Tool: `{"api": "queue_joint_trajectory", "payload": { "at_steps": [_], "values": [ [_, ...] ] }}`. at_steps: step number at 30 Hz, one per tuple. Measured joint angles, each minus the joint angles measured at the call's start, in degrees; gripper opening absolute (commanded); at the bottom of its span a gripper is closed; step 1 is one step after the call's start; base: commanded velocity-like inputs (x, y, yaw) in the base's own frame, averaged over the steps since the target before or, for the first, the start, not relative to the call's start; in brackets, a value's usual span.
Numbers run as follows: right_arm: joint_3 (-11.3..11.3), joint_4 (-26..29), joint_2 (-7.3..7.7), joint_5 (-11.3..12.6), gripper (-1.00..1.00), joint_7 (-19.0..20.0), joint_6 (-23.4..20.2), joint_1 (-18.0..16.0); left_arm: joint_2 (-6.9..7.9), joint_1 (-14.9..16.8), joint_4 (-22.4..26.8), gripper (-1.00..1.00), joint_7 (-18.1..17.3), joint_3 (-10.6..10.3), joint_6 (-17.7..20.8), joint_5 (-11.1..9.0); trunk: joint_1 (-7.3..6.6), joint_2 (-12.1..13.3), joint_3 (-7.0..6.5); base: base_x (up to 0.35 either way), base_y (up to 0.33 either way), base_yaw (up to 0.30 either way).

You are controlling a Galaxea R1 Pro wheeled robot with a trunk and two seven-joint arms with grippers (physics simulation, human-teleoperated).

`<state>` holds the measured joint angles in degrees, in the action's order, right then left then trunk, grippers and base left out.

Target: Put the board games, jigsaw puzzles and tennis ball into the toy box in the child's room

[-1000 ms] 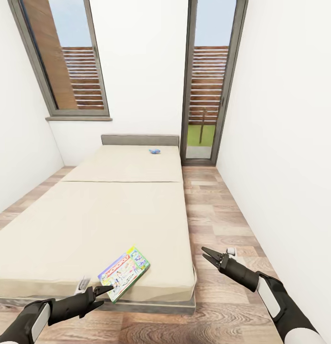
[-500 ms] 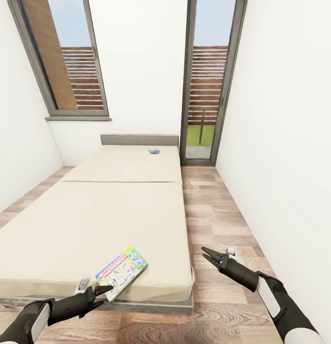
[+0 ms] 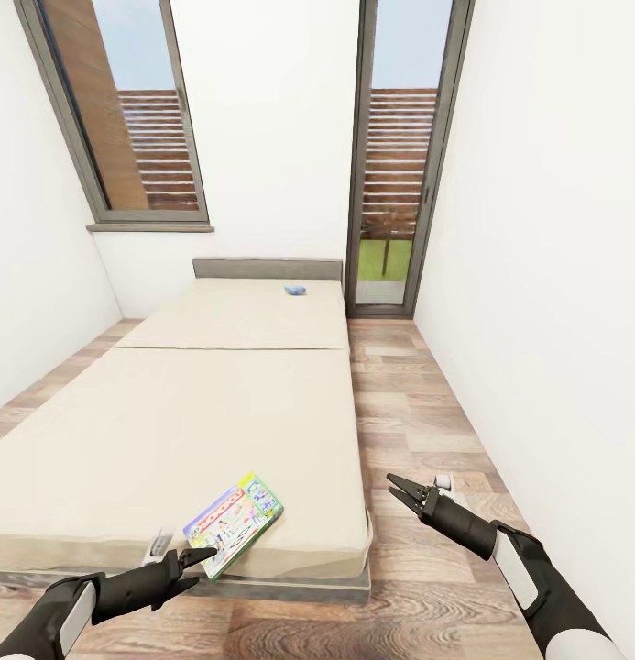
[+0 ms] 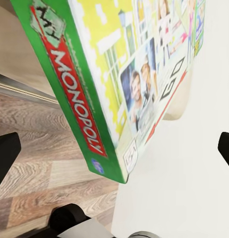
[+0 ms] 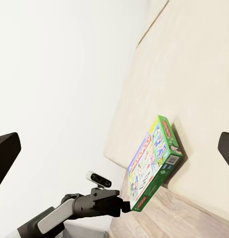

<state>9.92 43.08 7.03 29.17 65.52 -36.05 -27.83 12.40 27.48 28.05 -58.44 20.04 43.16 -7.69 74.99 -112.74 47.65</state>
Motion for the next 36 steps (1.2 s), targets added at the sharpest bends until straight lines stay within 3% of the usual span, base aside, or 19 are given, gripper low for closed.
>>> {"api": "queue_joint_trajectory", "payload": {
  "at_steps": [22,28,36],
  "values": [
    [0.00,0.00,0.00,0.00,1.00,0.01,0.00,0.00,0.09,0.00,0.00,1.00,0.01,0.07,0.00,0.00,0.00,0.00,0.00,0.010,-0.028,0.000],
    [0.00,0.00,0.03,-0.01,1.00,0.01,0.01,0.00,0.09,0.00,0.00,1.00,0.06,0.08,-0.01,0.01,1.31,-2.39,1.07,0.000,0.000,0.000],
    [0.00,0.00,0.02,-0.01,1.00,0.03,0.01,0.00,0.09,0.00,0.00,1.00,0.04,0.08,-0.01,0.01,1.97,-3.60,1.61,0.000,0.000,0.000]
  ]
}}
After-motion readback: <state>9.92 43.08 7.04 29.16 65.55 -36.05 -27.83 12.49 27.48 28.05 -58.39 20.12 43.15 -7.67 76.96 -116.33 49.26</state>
